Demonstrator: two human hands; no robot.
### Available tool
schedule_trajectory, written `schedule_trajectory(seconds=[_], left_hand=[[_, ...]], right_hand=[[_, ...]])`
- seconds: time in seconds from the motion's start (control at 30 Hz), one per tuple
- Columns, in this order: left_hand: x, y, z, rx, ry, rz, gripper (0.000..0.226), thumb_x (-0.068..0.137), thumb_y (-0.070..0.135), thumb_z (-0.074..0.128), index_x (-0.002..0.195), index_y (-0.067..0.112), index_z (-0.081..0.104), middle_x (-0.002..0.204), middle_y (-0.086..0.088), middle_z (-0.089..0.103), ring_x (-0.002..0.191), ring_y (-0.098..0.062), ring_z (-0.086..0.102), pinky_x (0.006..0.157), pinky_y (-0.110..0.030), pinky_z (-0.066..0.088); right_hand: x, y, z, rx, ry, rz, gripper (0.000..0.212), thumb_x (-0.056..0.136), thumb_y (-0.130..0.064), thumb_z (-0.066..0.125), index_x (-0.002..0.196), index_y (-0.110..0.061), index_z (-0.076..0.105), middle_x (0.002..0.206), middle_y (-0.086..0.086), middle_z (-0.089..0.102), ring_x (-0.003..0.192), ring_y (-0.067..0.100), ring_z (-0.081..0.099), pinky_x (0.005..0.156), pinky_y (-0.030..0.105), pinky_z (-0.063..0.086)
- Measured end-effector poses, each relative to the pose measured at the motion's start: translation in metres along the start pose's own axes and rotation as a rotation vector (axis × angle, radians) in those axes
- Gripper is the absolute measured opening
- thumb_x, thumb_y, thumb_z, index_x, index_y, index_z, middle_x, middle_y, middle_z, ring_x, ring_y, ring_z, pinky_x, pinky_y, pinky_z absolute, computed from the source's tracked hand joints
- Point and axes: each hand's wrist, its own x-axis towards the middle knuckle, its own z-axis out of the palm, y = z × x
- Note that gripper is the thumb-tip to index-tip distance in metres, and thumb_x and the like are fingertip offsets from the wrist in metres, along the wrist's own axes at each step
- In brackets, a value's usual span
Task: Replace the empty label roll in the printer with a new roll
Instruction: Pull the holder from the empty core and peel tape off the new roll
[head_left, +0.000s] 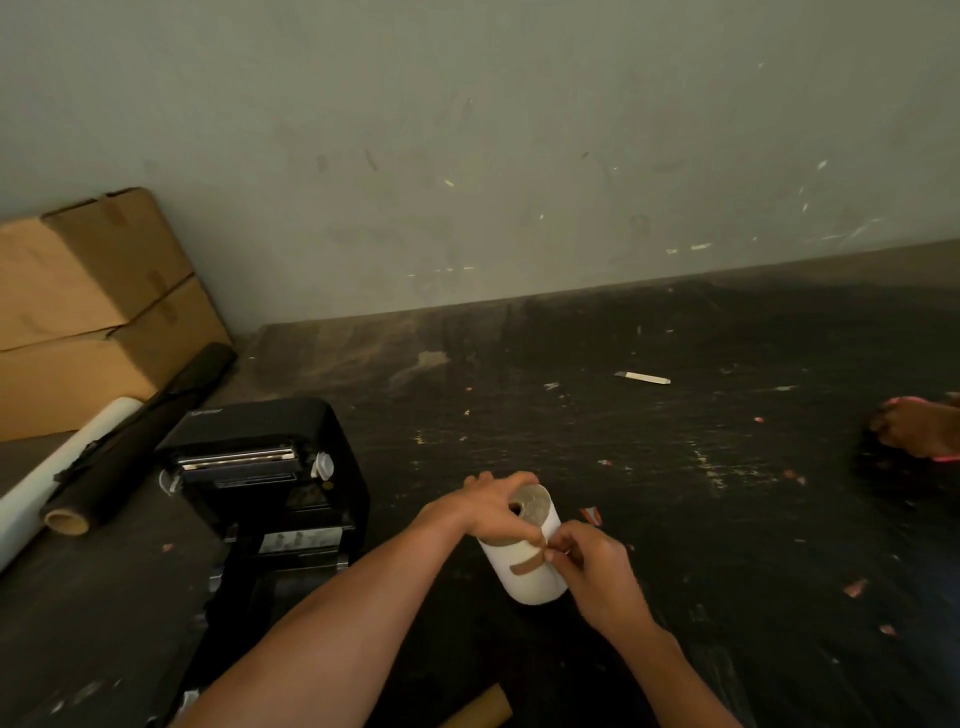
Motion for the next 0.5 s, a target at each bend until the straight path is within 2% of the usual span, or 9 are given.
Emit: schedule_trajectory(seconds=[0.23, 0.37, 0.5], left_hand=[[0.006, -0.015, -0.009, -0.09, -0.031, -0.052, 0.088, 0.074, 0.053, 0.063, 0.147, 0.049, 0.012, 0.156, -0.008, 0.024, 0.137, -0.032, 0.031, 0.107, -0.05, 0.035], [0.009, -0.019, -0.009, -0.125, -0.033, -0.057, 0.086, 0.078, 0.053, 0.06, 0.149, 0.046, 0.011, 0.159, -0.005, 0.019, 0.14, -0.031, 0.027, 0.11, -0.051, 0.03], [0.011, -0.022, -0.01, -0.144, -0.05, -0.058, 0.086, 0.079, 0.055, 0.058, 0.149, 0.046, 0.01, 0.16, -0.003, 0.018, 0.142, -0.029, 0.025, 0.112, -0.051, 0.028]], right_hand=[[0.03, -0.016, -0.016, -0.14, -0.144, -0.099, 0.015, 0.087, -0.018, 0.062, 0.087, -0.033, 0.058, 0.096, -0.014, 0.059, 0.092, 0.002, 0.057, 0.089, 0.025, 0.049], [0.032, -0.014, -0.015, -0.15, -0.109, -0.134, 0.015, 0.087, -0.019, 0.062, 0.089, -0.033, 0.059, 0.099, -0.016, 0.056, 0.091, 0.001, 0.057, 0.089, 0.025, 0.05], [0.029, -0.009, -0.009, -0.154, -0.085, -0.161, 0.012, 0.088, -0.021, 0.061, 0.096, -0.03, 0.062, 0.11, -0.012, 0.058, 0.101, 0.003, 0.057, 0.094, 0.028, 0.05]])
